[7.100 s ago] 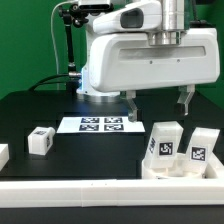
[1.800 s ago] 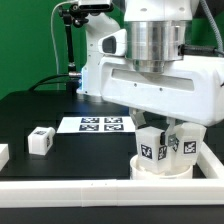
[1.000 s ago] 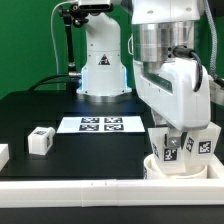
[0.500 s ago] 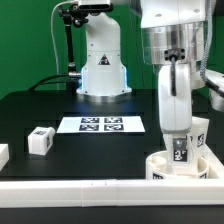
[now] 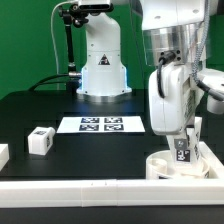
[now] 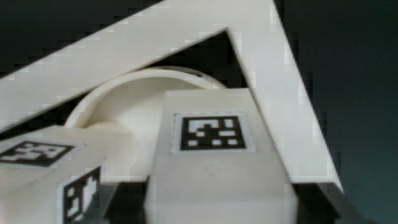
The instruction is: Assemble stool
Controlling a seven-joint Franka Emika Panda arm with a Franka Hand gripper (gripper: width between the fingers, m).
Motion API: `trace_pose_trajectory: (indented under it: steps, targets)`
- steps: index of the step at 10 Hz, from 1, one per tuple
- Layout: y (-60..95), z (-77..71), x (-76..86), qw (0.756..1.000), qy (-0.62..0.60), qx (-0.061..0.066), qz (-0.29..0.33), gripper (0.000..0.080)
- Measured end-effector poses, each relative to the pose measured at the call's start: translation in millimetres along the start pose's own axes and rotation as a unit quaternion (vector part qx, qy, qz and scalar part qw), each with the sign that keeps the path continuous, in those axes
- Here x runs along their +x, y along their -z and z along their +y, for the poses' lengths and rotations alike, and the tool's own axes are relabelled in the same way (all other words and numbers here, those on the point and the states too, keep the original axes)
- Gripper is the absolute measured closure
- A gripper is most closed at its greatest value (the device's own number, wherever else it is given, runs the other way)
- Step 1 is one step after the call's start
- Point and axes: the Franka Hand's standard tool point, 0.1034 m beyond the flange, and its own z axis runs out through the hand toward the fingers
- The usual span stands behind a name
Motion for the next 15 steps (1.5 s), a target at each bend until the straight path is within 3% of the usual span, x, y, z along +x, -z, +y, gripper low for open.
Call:
trace_pose_trajectory:
  steps: [2,3,4,5,8,10,12,15]
  targets:
    - [-0.1,0.7,-1.0,1.0,0.016,0.0,0.0,0.0451]
    - [1.0,0.0,-1.2,1.0,0.026,0.001,0.0,0.0277]
    - [6.8,-2.3,-2.5,0.998,0.056,0.004,-0.004,0.0277]
    - [13.5,-3.7,-5.7,0.997,0.071,0.008,-0.008,0.0172]
    - [29.3,-8.0,-11.1,0.987,0.157,0.019,-0.015,0.0151]
    - [25.0,-6.8,-9.4,0.972,0.234,0.017,-0.011,0.015]
    - [24.8,-5.9,-9.3,0.945,0.327,0.015,-0.005,0.015]
    - [27.1,-2.1,-12.7,0.869,0.494,-0.001,0.019,0.015]
